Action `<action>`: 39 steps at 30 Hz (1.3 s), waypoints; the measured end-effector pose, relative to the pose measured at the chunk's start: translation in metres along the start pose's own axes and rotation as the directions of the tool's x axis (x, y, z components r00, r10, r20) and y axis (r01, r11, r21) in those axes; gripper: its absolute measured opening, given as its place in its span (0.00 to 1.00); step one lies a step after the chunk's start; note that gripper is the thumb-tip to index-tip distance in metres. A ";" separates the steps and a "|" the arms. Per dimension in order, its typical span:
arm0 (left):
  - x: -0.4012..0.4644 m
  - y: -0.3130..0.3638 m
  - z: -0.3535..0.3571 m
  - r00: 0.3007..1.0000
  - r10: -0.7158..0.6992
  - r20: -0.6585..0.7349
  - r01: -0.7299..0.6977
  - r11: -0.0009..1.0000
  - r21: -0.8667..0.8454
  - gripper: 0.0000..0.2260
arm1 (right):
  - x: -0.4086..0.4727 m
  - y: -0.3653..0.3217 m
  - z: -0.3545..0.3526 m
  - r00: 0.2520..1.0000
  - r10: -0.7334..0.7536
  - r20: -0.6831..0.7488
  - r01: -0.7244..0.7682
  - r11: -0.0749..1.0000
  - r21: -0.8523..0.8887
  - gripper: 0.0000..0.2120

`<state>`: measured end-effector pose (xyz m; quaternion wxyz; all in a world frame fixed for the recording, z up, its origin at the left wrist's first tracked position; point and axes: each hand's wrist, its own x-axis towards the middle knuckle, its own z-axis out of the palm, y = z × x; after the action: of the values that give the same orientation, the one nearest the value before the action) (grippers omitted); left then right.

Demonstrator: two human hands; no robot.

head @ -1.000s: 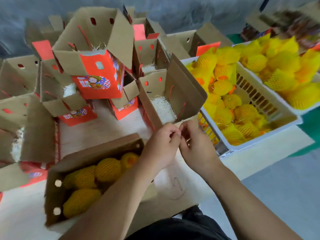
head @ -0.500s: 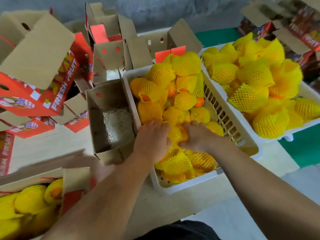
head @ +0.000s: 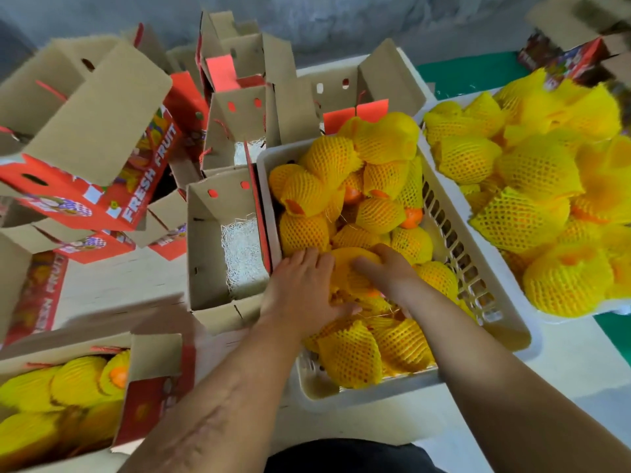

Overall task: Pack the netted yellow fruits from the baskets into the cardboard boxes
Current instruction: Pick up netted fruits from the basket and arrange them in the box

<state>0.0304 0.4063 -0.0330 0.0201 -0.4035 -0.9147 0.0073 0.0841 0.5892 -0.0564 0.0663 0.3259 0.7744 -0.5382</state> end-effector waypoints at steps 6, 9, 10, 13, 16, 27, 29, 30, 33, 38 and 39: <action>0.001 -0.004 -0.001 1.000 0.011 -0.001 -0.011 0.998 -0.059 0.29 | -0.013 -0.013 0.004 0.983 0.089 0.160 -0.134 0.946 0.294 0.10; 0.001 -0.004 -0.004 1.000 0.022 -0.012 -0.023 0.994 -0.107 0.25 | -0.016 -0.006 -0.014 0.967 0.000 0.256 -0.080 0.950 0.301 0.14; 0.001 -0.004 -0.005 0.999 0.029 -0.013 -0.031 0.992 -0.123 0.23 | -0.019 -0.004 -0.019 0.965 -0.037 0.259 -0.030 0.968 0.251 0.18; -0.001 -0.004 -0.008 1.000 0.016 -0.024 -0.021 0.969 -0.247 0.14 | -0.028 0.002 -0.027 0.984 -0.117 0.137 0.085 0.971 0.223 0.28; -0.001 -0.004 -0.010 1.000 0.008 -0.030 -0.016 0.965 -0.261 0.16 | -0.034 0.005 -0.029 0.987 -0.161 0.007 0.156 0.964 0.217 0.33; 0.002 0.006 -0.010 0.960 -0.254 -0.115 0.161 0.840 -0.518 0.12 | -0.030 0.002 -0.016 0.923 -0.384 0.023 0.377 0.914 0.149 0.33; 0.000 0.005 -0.009 0.952 -0.291 -0.093 0.191 0.805 -0.561 0.12 | -0.031 0.003 -0.014 0.915 -0.396 0.075 0.367 0.896 0.252 0.32; 0.000 0.006 -0.009 0.952 -0.295 -0.086 0.194 0.794 -0.576 0.13 | -0.031 0.004 -0.012 0.917 -0.395 0.056 0.372 0.897 0.240 0.33; -0.001 0.009 -0.010 0.969 -0.210 -0.132 0.110 0.838 -0.534 0.13 | -0.026 0.008 -0.012 0.941 -0.330 -0.070 0.336 0.933 0.130 0.42; -0.003 0.017 -0.007 0.979 -0.023 -0.202 -0.067 0.901 -0.428 0.07 | -0.019 0.013 -0.009 0.956 -0.262 -0.133 0.249 0.962 -0.108 0.42; -0.002 0.017 -0.007 0.980 -0.014 -0.201 -0.074 0.902 -0.426 0.07 | -0.020 0.013 -0.009 0.957 -0.258 -0.132 0.246 0.964 -0.099 0.42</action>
<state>0.0448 0.4164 -0.0267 0.0214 -0.4107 -0.8806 -0.2353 0.1098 0.5911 -0.0538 -0.0454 0.2593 0.8337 -0.4853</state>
